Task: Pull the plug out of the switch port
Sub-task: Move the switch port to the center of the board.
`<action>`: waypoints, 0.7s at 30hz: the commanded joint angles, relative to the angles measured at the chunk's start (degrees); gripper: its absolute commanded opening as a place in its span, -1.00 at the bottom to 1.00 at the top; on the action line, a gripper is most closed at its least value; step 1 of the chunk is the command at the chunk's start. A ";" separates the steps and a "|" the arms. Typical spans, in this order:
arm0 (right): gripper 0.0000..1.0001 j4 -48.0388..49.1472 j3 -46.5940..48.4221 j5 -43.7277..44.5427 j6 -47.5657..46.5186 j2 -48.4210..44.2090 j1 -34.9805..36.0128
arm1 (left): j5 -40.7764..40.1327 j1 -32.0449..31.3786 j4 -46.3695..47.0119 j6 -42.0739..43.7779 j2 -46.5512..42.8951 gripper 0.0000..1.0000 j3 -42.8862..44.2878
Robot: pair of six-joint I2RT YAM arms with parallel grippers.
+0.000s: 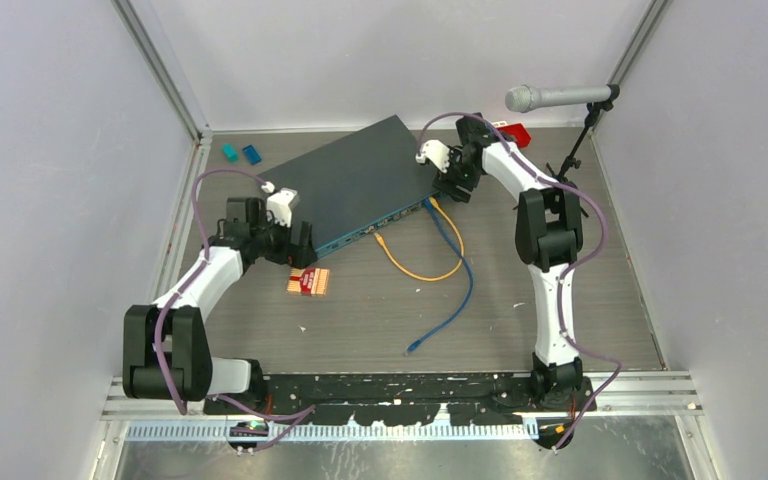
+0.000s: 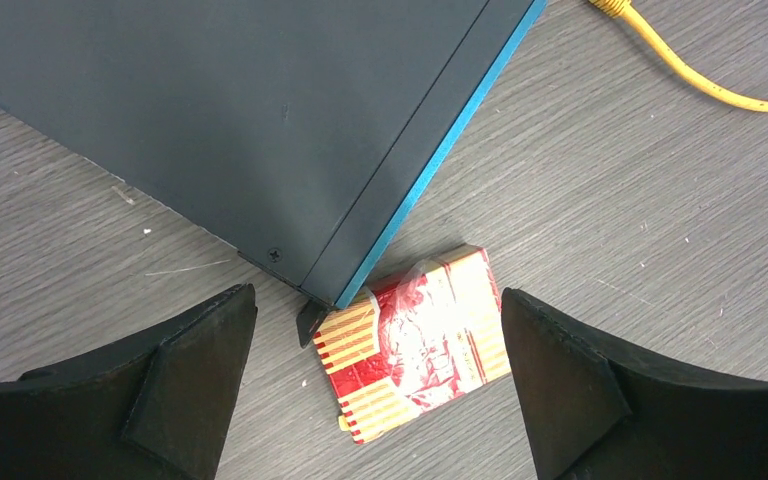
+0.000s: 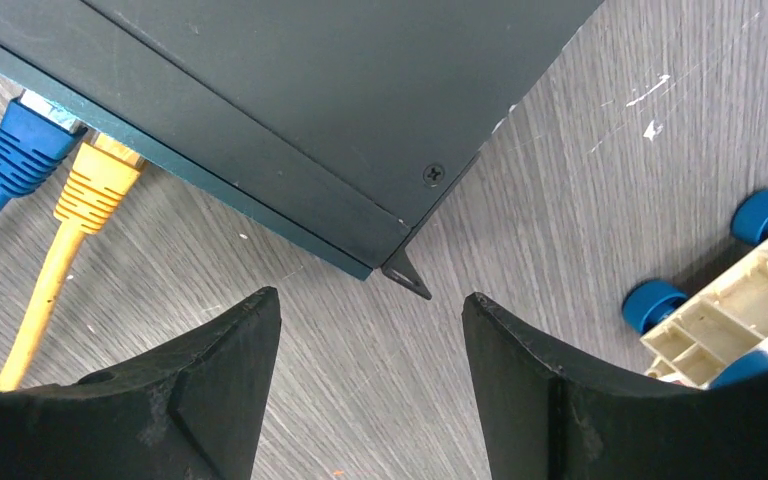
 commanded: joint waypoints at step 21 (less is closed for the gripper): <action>0.07 -8.46 7.17 -6.61 -7.04 2.71 2.48 | 1.93 0.35 1.88 -0.02 0.74 0.83 -0.04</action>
